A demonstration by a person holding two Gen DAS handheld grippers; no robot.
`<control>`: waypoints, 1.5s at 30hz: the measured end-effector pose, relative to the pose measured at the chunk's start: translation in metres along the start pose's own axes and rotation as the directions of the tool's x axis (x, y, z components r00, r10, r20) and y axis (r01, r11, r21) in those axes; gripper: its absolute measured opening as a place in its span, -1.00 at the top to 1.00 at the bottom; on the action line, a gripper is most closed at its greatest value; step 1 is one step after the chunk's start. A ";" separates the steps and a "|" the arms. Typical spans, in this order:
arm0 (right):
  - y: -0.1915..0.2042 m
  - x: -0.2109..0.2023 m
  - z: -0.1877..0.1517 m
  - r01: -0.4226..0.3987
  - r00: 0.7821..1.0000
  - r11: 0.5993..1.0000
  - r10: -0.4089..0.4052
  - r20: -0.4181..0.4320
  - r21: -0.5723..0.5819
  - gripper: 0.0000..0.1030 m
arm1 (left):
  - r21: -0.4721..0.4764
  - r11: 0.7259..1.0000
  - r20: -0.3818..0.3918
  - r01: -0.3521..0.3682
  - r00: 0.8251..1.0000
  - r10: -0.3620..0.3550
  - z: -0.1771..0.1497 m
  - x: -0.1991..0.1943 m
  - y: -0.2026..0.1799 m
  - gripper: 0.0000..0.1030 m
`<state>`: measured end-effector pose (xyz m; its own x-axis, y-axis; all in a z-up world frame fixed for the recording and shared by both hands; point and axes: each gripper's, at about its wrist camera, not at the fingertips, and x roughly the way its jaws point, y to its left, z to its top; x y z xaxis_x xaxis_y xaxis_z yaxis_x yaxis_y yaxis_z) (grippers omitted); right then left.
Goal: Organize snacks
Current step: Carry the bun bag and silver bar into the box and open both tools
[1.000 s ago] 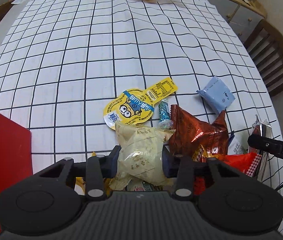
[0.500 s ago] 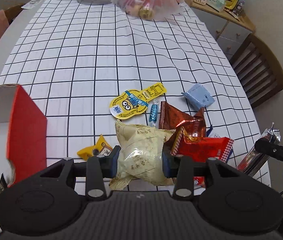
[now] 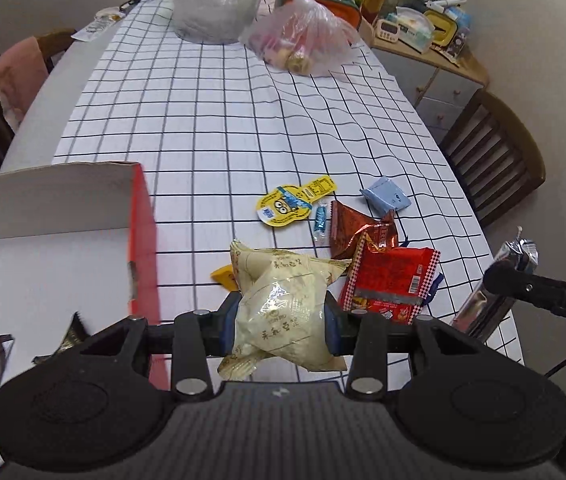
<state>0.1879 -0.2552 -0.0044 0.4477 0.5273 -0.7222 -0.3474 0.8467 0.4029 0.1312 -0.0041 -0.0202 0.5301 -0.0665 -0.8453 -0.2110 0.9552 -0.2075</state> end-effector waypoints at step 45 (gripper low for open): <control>0.280 0.221 -0.008 -0.127 0.951 0.957 0.043 -0.306 -0.259 0.23 | -0.112 0.971 -0.064 -0.210 0.977 0.204 0.000 -0.002 0.254 0.22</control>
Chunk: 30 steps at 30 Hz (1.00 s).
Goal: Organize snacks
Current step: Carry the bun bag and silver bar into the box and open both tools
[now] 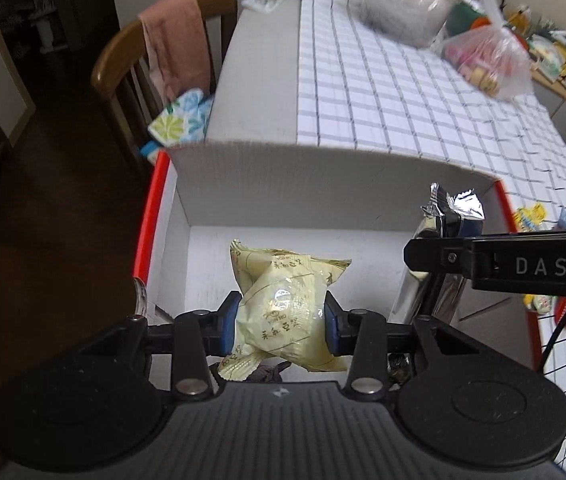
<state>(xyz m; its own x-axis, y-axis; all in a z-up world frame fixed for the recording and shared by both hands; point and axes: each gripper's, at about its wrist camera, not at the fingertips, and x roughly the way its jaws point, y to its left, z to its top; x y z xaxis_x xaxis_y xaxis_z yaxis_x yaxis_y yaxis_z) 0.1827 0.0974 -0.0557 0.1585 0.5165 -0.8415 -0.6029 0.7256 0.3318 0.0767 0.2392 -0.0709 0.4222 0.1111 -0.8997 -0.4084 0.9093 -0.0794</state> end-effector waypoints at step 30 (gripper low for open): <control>-0.004 0.018 -0.001 0.037 0.999 0.997 -0.039 -0.033 -0.066 -0.03 | -0.069 0.998 -0.137 0.014 0.990 -0.023 0.004 0.040 0.013 0.10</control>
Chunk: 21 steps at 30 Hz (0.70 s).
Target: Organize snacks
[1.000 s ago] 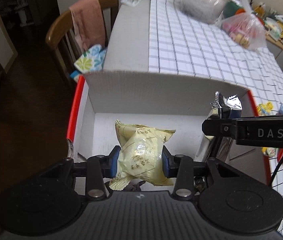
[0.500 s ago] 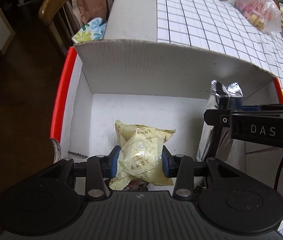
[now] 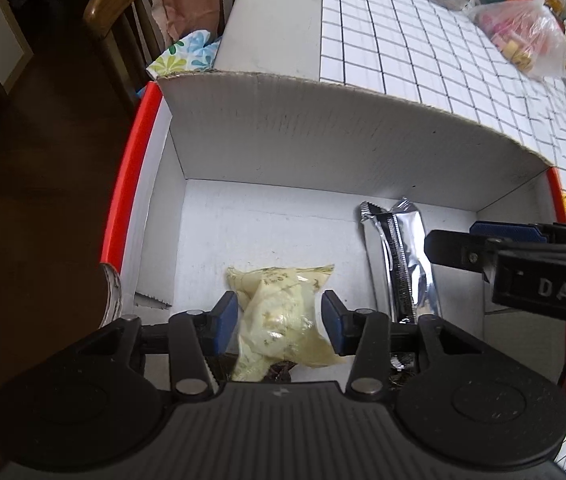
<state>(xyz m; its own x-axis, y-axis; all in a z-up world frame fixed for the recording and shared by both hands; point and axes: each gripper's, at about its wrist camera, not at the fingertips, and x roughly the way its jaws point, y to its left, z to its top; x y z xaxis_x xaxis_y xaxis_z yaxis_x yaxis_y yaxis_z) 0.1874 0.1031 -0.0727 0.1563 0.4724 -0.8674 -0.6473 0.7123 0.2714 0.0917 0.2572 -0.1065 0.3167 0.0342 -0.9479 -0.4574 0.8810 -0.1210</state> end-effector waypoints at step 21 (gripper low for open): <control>-0.003 -0.095 -0.044 -0.089 0.979 0.996 0.089 0.181 -0.011 -0.54 | 0.056 0.993 0.236 0.106 0.965 -0.116 -0.040 -0.084 -0.023 -0.32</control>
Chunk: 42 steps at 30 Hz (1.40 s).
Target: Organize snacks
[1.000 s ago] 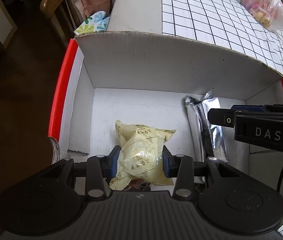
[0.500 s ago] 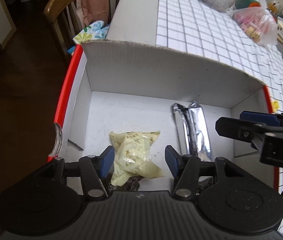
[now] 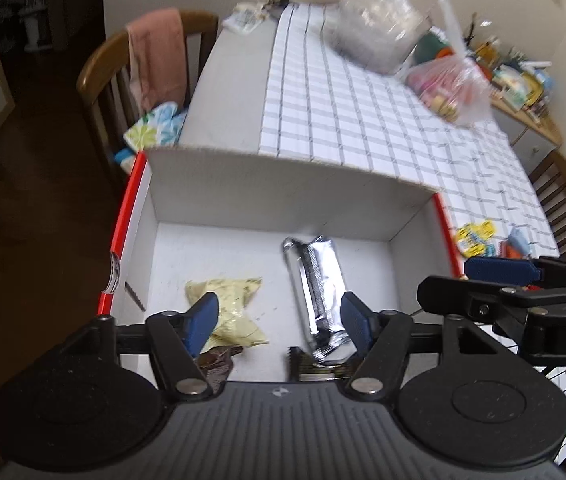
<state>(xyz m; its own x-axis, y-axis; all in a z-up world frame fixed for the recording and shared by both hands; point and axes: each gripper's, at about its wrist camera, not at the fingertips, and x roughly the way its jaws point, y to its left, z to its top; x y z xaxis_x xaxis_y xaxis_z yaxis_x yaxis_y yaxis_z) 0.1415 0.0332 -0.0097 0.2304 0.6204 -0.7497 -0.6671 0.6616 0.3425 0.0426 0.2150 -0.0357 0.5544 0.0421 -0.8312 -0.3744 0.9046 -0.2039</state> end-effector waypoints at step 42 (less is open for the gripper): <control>-0.228 -0.149 -0.116 0.246 0.965 0.967 -0.251 0.076 0.066 -0.99 | 0.355 0.922 -0.007 0.156 0.986 -0.164 -0.061 0.041 -0.258 -0.47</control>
<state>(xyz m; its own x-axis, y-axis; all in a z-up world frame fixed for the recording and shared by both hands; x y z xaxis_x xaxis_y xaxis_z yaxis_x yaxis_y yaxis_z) 0.1769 -0.2589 -0.0420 0.4432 0.4646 -0.7666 -0.5413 0.8204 0.1842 0.1166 -0.0423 -0.0484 0.6032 -0.1096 -0.7900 0.0055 0.9911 -0.1334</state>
